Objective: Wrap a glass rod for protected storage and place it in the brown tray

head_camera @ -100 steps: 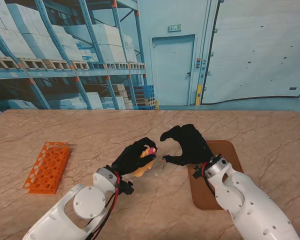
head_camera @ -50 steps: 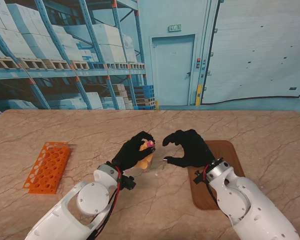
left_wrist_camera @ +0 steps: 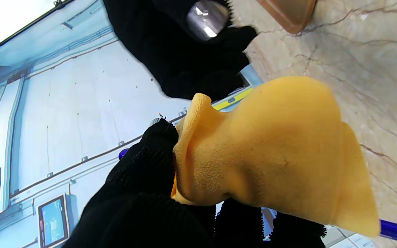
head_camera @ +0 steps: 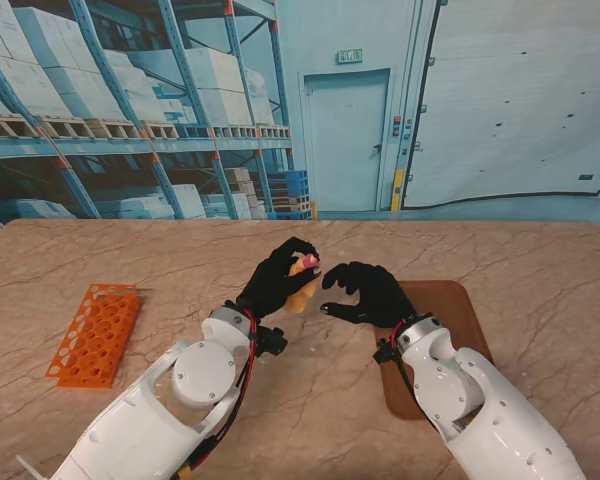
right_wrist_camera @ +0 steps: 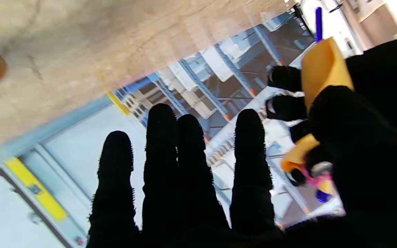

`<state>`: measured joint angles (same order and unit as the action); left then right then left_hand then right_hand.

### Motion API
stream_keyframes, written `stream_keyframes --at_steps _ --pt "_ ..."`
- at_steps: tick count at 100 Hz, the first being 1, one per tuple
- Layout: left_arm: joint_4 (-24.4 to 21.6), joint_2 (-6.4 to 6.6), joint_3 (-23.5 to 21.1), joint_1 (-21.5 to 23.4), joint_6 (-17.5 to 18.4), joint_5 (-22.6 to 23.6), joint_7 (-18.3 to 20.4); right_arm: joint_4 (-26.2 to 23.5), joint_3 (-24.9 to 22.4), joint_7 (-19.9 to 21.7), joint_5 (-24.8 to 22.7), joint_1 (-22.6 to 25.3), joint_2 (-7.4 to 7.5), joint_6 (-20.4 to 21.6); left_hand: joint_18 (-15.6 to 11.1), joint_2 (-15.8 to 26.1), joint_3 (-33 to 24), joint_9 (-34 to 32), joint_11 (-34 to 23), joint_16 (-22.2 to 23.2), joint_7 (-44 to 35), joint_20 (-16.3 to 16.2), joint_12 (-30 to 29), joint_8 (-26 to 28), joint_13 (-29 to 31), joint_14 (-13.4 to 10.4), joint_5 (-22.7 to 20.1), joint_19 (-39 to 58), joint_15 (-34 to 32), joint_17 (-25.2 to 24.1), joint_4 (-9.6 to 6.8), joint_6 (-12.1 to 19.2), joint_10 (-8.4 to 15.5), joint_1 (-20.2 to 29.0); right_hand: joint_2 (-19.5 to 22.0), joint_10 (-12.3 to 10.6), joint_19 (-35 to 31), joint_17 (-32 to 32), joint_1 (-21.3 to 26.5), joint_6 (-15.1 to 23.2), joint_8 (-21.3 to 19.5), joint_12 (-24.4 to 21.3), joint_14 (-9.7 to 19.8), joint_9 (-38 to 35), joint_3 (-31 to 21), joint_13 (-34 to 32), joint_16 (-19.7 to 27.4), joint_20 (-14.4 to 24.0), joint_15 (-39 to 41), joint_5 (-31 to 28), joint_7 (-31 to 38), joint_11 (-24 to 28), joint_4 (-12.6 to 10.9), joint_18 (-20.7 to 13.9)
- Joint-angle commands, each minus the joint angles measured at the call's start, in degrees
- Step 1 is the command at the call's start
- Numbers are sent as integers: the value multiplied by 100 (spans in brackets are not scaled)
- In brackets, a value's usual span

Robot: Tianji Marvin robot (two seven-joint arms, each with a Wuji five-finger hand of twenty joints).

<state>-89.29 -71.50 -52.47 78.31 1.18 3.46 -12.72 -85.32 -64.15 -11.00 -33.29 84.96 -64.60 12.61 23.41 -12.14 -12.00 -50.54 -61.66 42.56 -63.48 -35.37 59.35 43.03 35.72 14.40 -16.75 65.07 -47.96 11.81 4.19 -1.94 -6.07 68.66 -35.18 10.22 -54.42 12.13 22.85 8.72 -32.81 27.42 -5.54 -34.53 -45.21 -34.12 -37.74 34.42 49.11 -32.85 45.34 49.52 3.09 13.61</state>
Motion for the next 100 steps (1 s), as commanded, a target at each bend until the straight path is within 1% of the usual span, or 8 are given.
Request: stream_keyframes --at_steps 1,14,27,30,39,58,68,100 --pt "4 -108 0 -48 -28 -59 -104 -76 87 326 191 -16 -55 -159 -255 428 98 89 -229 -41 -470 104 3 62 -224 -227 119 -119 63 -194 50 208 157 499 112 32 -44 -115 -58 -104 29 -128 -62 190 -133 229 136 73 -196 80 -203 -165 -89 -3" --pt "-11 -201 -8 -76 -95 -353 -274 -78 299 715 730 -133 -72 -651 -714 499 279 189 -150 -241 -502 351 -159 -11 -581 -436 192 -576 439 -866 69 315 246 530 113 81 -43 -140 -13 -85 148 -289 -120 304 -124 344 287 72 -456 283 -500 -391 -74 -7" --pt "-35 -225 -22 -80 -148 -464 -307 -61 470 1010 1325 -250 -109 -987 -872 510 353 191 -35 -375 -497 523 -272 -40 -667 -554 196 -829 640 -1221 98 356 289 530 82 75 4 -181 79 152 246 -410 -120 400 -245 428 408 57 -705 615 -706 -586 -19 -51" --pt "-37 -226 -24 -79 -148 -470 -307 -55 503 1063 1460 -276 -120 -1043 -913 511 384 155 40 -451 -491 581 -335 -49 -697 -588 176 -906 752 -1273 106 385 464 529 82 63 14 -196 76 214 265 -424 -121 447 -250 481 422 55 -745 754 -756 -616 -7 -59" --pt "-56 -235 -32 -69 -154 -511 -329 -20 595 1152 1799 -359 -159 -1165 -994 496 444 130 190 -597 -471 698 -433 -60 -868 -686 143 -1107 978 -1507 135 427 517 528 66 33 47 -219 68 292 308 -472 -91 541 -146 535 484 57 -896 1078 -796 -702 48 -77" --pt "-113 -280 -44 -34 -217 -710 -409 -51 689 1485 2693 -478 -217 -1423 -1038 496 453 117 428 -716 -423 788 -526 -74 -878 -756 132 -1320 1108 -1654 140 445 553 531 -15 -43 317 -280 224 336 577 -623 -85 698 563 597 812 75 -1642 1649 -803 -985 33 -49" --pt "-120 -308 -42 -30 -245 -784 -470 -44 740 1613 3037 -543 -241 -1474 -1044 473 397 20 810 -780 -354 797 -743 -149 -828 -722 96 -1352 1156 -1650 181 315 535 531 -158 -183 697 -144 279 469 819 -753 9 764 916 534 1270 -25 -2458 2429 -851 -1180 -22 152" --pt "-79 -368 -4 -42 -203 -808 -643 -111 772 1521 3836 -602 -395 -1739 -1177 512 480 63 1375 -1044 -342 1087 -1032 -249 -1239 -973 141 -2064 1565 -1612 244 365 554 530 25 -205 1107 -51 303 713 883 -807 -73 829 798 528 1567 -73 -2950 2242 -493 -1261 -46 173"
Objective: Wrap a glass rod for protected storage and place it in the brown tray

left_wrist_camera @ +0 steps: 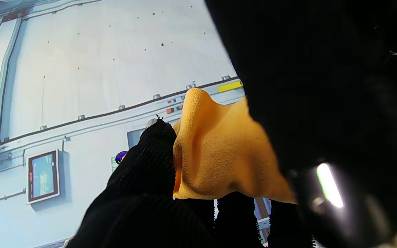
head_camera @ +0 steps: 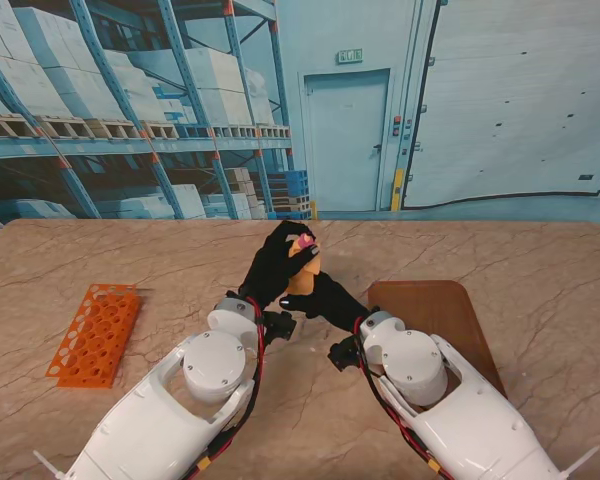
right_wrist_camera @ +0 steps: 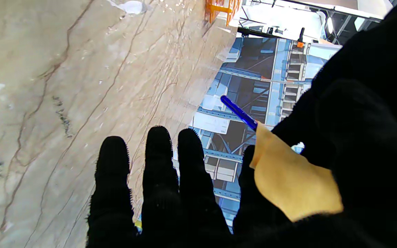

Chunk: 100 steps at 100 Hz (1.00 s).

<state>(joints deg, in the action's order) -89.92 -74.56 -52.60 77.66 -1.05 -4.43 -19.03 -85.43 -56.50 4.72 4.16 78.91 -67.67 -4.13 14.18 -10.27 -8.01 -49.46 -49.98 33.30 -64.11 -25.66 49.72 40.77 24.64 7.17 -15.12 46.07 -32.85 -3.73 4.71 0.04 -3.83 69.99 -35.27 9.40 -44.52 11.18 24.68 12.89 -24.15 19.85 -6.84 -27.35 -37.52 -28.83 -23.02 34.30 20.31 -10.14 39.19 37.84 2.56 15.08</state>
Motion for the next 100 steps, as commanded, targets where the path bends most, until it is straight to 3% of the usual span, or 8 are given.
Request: stream_keyframes --at_steps 1,39,52,61,72,80,84,100 --pt "-16 -62 11 23 21 -21 -12 -104 5 -56 117 2 -93 -76 -256 326 88 -47 212 -119 -279 120 -72 -24 -130 -250 -23 -180 55 -56 195 166 331 398 43 -126 139 45 107 332 4 -48 68 123 -59 8 101 -40 -74 -30 157 -87 39 17" --pt "-30 -77 29 45 -44 -179 22 -277 -106 -326 709 68 -234 -308 -451 358 250 -88 911 -352 -157 207 -574 -142 -389 -420 -35 -1508 350 -17 239 211 343 396 515 -140 306 -20 -235 1158 -256 -38 165 108 -1422 71 -17 211 140 -850 540 -35 265 -76" --pt "-20 -90 55 45 -77 -237 24 -332 -109 -409 790 79 -264 -362 -484 416 347 -53 1198 -452 -74 50 -725 -217 -508 -500 -5 -1899 459 -45 253 296 464 398 673 -138 315 -30 -204 1197 -310 -39 204 60 -1422 67 -42 233 195 -1257 633 -35 305 -97" --pt "-17 -102 71 44 -96 -313 29 -358 -116 -442 897 80 -287 -435 -552 470 438 -13 1369 -538 -58 -65 -773 -228 -708 -611 59 -2228 584 -63 252 385 549 397 708 -147 354 -60 58 1250 48 -39 233 55 -1164 104 -52 295 237 -1495 831 -52 697 -127" --pt "9 -105 87 36 -79 -338 42 -379 -135 -468 1038 86 -312 -511 -576 519 523 16 1420 -572 -48 -296 -719 -227 -800 -661 101 -2430 625 -110 253 494 649 397 725 -165 386 -101 431 1366 378 -39 302 52 -895 138 -74 336 285 -1875 1437 -56 918 -168" --pt "-2 -103 84 47 -96 -367 58 -404 -159 -494 1130 108 -327 -551 -584 530 535 41 1449 -578 -37 -394 -693 -219 -822 -657 119 -2493 640 -138 242 527 656 397 823 -200 411 -142 563 1340 422 -42 360 35 -826 161 -67 337 281 -2299 1719 -63 919 -211" --pt "-5 -104 83 54 -103 -369 56 -417 -174 -502 1162 121 -330 -569 -582 526 562 25 1512 -573 -21 -796 -610 -197 -817 -656 115 -2687 651 -112 210 531 656 398 895 -213 426 -164 609 1317 398 -44 372 30 -803 173 -63 339 277 -2571 1843 -67 919 -225" --pt "9 -107 69 80 -100 -329 12 -439 -215 -508 1166 166 -321 -522 -587 532 566 31 1525 -564 -18 -870 -618 -198 -831 -655 116 -2727 640 -107 226 561 664 398 1165 -233 520 -221 651 1213 198 -48 399 -21 -651 195 -41 324 252 -2897 2007 -79 920 -266"
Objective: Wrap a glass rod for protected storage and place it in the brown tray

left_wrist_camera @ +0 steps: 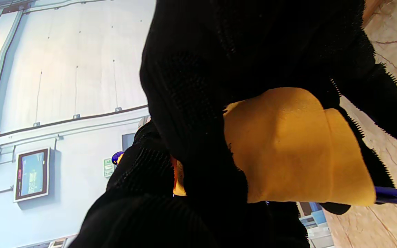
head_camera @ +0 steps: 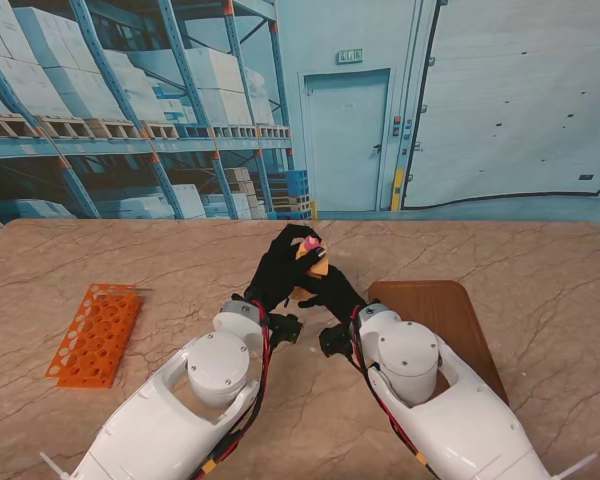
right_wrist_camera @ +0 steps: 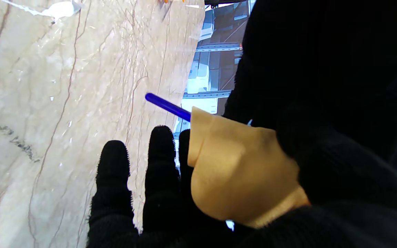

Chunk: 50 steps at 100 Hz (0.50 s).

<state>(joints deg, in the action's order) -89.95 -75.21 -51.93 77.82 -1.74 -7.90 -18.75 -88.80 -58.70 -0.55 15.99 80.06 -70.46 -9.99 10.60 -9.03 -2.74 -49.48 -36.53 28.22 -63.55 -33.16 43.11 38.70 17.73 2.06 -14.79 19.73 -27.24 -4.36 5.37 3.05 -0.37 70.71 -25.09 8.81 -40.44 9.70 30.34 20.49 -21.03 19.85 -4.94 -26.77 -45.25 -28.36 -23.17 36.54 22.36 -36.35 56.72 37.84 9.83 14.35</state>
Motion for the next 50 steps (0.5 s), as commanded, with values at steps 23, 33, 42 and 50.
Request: stream_keyframes --at_steps 23,33,42,50 --pt "40 -36 -17 104 68 129 -75 -250 -166 -76 -28 232 -25 156 -228 396 90 55 247 -26 -48 -210 13 -17 -180 -134 86 -113 47 -58 169 317 333 325 279 -130 210 75 163 443 -629 -5 18 -279 214 -58 -123 132 228 -254 352 12 96 -74" --pt "38 -35 -31 119 113 157 -107 -324 -253 -107 -38 317 -14 157 -225 397 116 57 303 -10 -42 -257 -3 -25 -184 -133 78 -120 35 -55 170 358 354 325 394 -80 210 169 323 474 -926 14 -42 -436 322 -246 -181 143 329 -245 366 56 104 -6" --pt "38 -31 -38 125 137 174 -112 -367 -322 -139 -16 370 -15 124 -225 394 112 57 341 -1 -39 -284 -14 -26 -182 -128 72 -128 29 -56 164 366 348 324 514 23 226 291 463 433 -1101 11 -110 -709 430 -486 -149 107 297 -163 416 66 125 70" --pt "42 -27 -38 129 150 189 -107 -378 -368 -181 17 393 -25 100 -225 391 100 54 363 7 -39 -309 -13 -24 -190 -124 69 -133 25 -54 157 373 348 325 616 77 167 580 589 354 -1182 4 -239 -1181 557 -1007 -152 53 370 -83 441 74 124 198"
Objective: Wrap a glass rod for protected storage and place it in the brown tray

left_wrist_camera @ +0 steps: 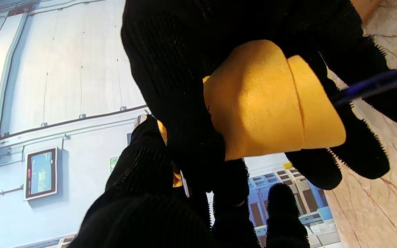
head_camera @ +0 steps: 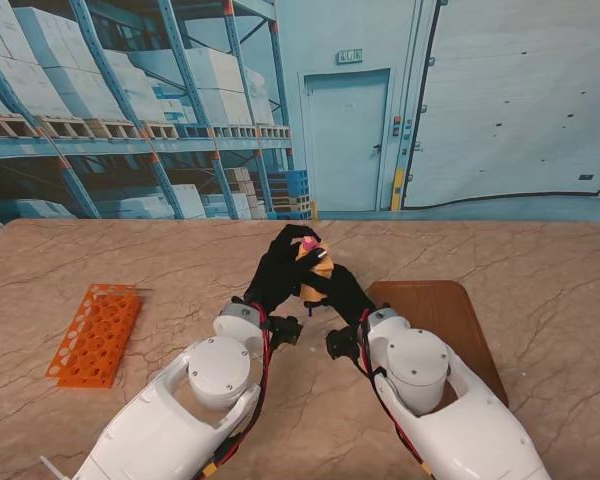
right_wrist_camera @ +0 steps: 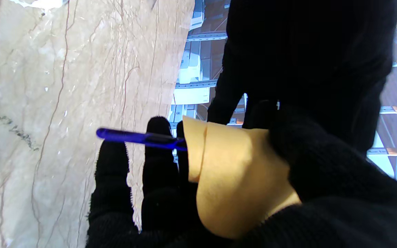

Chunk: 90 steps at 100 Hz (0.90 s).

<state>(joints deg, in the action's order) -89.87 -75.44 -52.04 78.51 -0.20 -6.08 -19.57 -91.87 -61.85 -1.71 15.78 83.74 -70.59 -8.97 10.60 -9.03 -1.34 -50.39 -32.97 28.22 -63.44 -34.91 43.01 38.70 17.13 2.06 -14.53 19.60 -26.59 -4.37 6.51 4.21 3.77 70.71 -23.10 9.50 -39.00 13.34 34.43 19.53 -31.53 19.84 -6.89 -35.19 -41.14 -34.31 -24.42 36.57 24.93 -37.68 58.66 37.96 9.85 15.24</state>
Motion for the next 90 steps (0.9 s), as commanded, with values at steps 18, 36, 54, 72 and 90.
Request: stream_keyframes --at_steps 18,36,54,72,90 --pt "36 -1 -8 73 -58 25 -5 -102 -107 -43 173 39 -17 -92 -205 327 -33 139 24 28 -60 -188 9 -16 -128 -83 2 -111 -67 -41 44 237 -180 324 576 164 -849 1082 563 49 239 67 -302 -1720 541 -2106 -472 8 1123 97 227 296 77 279" --pt "47 -6 2 74 -73 33 -15 -43 -101 34 46 5 10 -88 -142 145 99 183 238 59 172 -277 -58 -192 -110 -5 -64 20 -104 -8 44 53 -417 325 463 167 -2046 1405 783 -466 852 206 -307 -2626 502 -2855 -1138 25 2691 -151 98 951 82 130" --pt "5 0 -23 103 -126 5 -9 -146 -164 79 23 26 26 -360 -137 -444 -2199 869 164 133 854 -206 -414 -638 -271 86 38 -4 -56 -27 -374 -354 -650 -1635 328 262 -2570 1549 872 -969 1098 224 -380 -2946 356 -3131 -1246 -22 3149 -375 45 1198 107 69" --pt "20 46 -42 122 -103 157 64 -178 -207 224 -132 21 77 -525 -49 -286 -3253 1578 140 153 1621 -257 -1173 -687 -476 250 151 -125 78 -73 -1034 -552 -740 -3798 144 306 -2752 1635 896 -1305 1306 119 -435 -3179 159 -3332 -1154 -165 3129 -598 -67 1086 148 78" --pt "47 88 -59 135 -104 352 112 -187 -252 257 -242 29 99 -590 67 -794 -2447 2588 740 122 2445 -392 -1473 -992 -824 454 487 -339 341 -140 -820 -655 -911 -4056 94 330 -2788 1627 894 -1398 1365 72 -479 -3236 54 -3368 -1123 -238 3100 -663 -89 1013 186 88"
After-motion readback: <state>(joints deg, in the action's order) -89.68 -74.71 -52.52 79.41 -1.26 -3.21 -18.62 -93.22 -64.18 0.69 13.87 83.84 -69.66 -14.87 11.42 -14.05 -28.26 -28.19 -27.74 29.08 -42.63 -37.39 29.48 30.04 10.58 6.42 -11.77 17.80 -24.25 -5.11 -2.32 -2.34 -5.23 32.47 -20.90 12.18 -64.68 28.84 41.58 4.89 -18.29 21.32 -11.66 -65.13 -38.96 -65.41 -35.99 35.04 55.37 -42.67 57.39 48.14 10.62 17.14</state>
